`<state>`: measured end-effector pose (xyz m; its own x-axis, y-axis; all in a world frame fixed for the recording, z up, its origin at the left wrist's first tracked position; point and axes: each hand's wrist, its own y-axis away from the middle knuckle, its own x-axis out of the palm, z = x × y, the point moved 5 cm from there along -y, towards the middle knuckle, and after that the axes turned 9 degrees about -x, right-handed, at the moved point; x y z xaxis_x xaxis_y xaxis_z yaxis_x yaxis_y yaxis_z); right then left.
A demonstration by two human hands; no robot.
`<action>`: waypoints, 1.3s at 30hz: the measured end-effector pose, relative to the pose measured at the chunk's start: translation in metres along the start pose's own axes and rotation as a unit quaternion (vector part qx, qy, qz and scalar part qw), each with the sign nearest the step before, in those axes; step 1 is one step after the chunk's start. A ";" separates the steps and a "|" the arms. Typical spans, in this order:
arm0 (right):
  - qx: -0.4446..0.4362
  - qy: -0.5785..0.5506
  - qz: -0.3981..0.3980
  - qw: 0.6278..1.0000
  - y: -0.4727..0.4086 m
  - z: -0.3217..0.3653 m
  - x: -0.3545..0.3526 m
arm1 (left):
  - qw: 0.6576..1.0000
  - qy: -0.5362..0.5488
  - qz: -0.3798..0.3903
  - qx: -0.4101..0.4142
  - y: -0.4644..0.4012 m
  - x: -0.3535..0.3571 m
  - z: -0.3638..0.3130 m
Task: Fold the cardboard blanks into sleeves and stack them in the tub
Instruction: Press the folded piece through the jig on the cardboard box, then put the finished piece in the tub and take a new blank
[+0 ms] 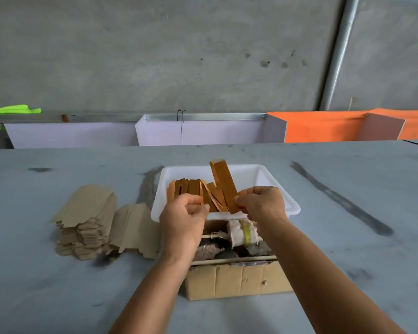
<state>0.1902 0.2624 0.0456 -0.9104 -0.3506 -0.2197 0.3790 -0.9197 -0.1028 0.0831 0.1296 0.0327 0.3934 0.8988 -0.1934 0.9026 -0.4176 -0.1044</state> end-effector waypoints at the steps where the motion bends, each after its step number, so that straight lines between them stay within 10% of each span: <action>1: -0.002 0.023 -0.004 1.000 -0.012 -0.002 0.001 | 0.999 -0.033 -0.007 0.021 -0.001 0.000 0.000; 21: -0.055 0.395 0.058 0.915 -0.082 -0.038 0.047 | 0.981 -0.090 -0.082 0.148 0.001 -0.016 0.016; 30: -0.268 0.272 0.017 0.924 -0.021 0.024 0.057 | 0.972 -0.073 -0.159 0.157 0.001 -0.054 0.021; 39: -0.282 0.167 0.229 0.916 0.087 0.045 0.143 | 0.974 0.002 -0.224 0.040 -0.019 -0.097 0.048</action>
<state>0.0854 0.1239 0.0491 -0.5676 -0.5166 -0.6411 0.8206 -0.4180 -0.3896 0.0193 0.0442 0.0061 -0.0367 0.9936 -0.1064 0.9676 0.0087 -0.2524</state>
